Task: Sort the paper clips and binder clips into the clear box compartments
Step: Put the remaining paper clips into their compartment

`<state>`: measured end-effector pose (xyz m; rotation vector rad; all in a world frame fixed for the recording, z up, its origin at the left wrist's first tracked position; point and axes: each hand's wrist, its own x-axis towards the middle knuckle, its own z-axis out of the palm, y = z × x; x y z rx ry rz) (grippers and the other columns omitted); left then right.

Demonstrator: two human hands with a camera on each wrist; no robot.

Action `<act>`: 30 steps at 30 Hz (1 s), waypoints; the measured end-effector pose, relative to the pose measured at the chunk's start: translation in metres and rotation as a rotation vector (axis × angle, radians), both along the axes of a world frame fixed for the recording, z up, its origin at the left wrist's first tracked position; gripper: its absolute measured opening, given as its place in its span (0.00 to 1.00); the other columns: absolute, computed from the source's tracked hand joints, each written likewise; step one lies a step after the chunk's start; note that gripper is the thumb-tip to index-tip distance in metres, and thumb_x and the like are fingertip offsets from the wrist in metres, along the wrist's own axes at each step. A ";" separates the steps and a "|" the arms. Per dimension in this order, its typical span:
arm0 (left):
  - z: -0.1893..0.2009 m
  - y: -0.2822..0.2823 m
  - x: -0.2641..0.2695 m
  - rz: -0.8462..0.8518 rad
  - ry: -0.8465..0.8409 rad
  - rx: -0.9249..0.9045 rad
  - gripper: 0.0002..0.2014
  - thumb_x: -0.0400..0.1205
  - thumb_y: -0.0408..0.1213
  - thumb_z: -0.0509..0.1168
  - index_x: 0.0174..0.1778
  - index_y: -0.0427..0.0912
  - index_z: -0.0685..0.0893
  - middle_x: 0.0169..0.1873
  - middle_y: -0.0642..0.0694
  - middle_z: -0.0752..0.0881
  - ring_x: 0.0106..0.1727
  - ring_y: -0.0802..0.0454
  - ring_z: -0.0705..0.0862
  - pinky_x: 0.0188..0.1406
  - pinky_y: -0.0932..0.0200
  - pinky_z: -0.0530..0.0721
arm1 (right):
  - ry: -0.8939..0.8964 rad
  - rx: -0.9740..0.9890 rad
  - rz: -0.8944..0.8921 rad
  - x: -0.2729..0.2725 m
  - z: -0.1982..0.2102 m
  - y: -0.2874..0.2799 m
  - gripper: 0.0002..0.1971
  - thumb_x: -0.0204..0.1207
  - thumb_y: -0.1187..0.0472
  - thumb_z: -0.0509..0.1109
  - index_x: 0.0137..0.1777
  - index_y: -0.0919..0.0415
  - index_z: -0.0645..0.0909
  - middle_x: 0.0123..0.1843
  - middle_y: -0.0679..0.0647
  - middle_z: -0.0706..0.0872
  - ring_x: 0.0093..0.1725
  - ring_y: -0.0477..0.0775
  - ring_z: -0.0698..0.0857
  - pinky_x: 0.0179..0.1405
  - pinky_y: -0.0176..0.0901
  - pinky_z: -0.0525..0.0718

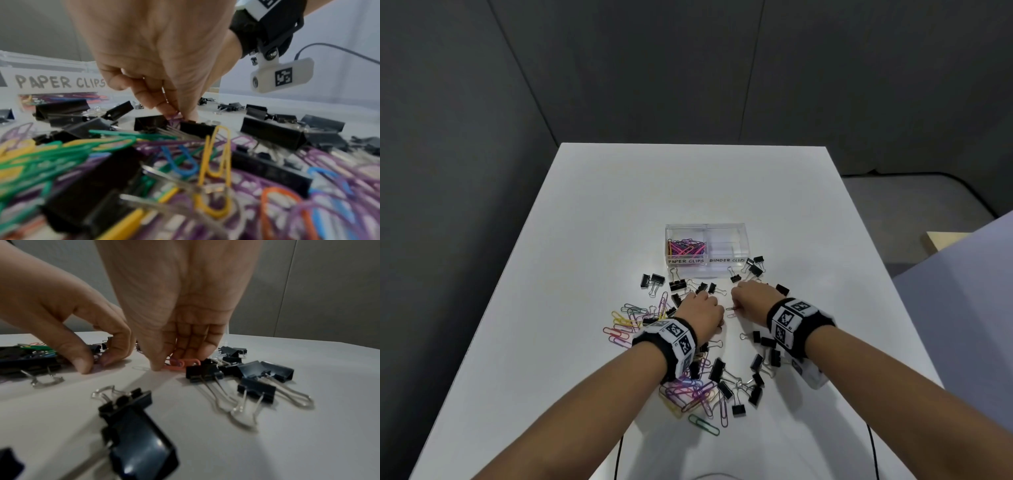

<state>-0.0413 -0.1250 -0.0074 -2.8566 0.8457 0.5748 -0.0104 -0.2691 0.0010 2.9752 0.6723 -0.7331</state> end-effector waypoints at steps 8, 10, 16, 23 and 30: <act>0.013 0.004 0.004 0.037 0.106 -0.178 0.15 0.86 0.38 0.56 0.67 0.41 0.79 0.63 0.41 0.82 0.65 0.42 0.78 0.65 0.50 0.74 | 0.106 0.215 -0.226 -0.006 0.009 -0.003 0.15 0.79 0.72 0.54 0.65 0.62 0.68 0.46 0.59 0.81 0.43 0.54 0.73 0.36 0.42 0.68; 0.021 0.013 0.004 0.142 0.145 -0.351 0.14 0.86 0.35 0.55 0.64 0.39 0.81 0.61 0.41 0.80 0.61 0.43 0.80 0.63 0.53 0.78 | 0.144 0.234 -0.266 -0.007 0.010 -0.001 0.21 0.80 0.73 0.51 0.72 0.60 0.65 0.47 0.57 0.80 0.43 0.54 0.73 0.33 0.42 0.68; 0.033 0.073 0.015 0.453 0.160 -0.431 0.12 0.86 0.27 0.48 0.59 0.40 0.74 0.44 0.44 0.81 0.34 0.53 0.74 0.31 0.64 0.71 | 0.155 0.262 -0.183 -0.011 0.019 0.020 0.08 0.80 0.67 0.53 0.57 0.61 0.70 0.50 0.59 0.77 0.44 0.54 0.73 0.41 0.44 0.68; 0.024 0.128 0.010 0.497 0.156 -0.103 0.17 0.86 0.47 0.53 0.67 0.43 0.71 0.58 0.42 0.85 0.57 0.43 0.84 0.52 0.54 0.79 | 0.030 0.124 -0.015 -0.016 0.009 0.066 0.16 0.83 0.58 0.58 0.69 0.59 0.67 0.65 0.59 0.81 0.59 0.63 0.83 0.54 0.52 0.81; 0.004 0.134 -0.007 0.530 0.269 -0.171 0.17 0.82 0.48 0.62 0.63 0.43 0.73 0.60 0.43 0.82 0.58 0.44 0.82 0.52 0.54 0.78 | 0.030 0.094 -0.026 -0.017 -0.001 0.061 0.11 0.83 0.61 0.56 0.62 0.62 0.70 0.54 0.61 0.82 0.46 0.59 0.81 0.43 0.50 0.78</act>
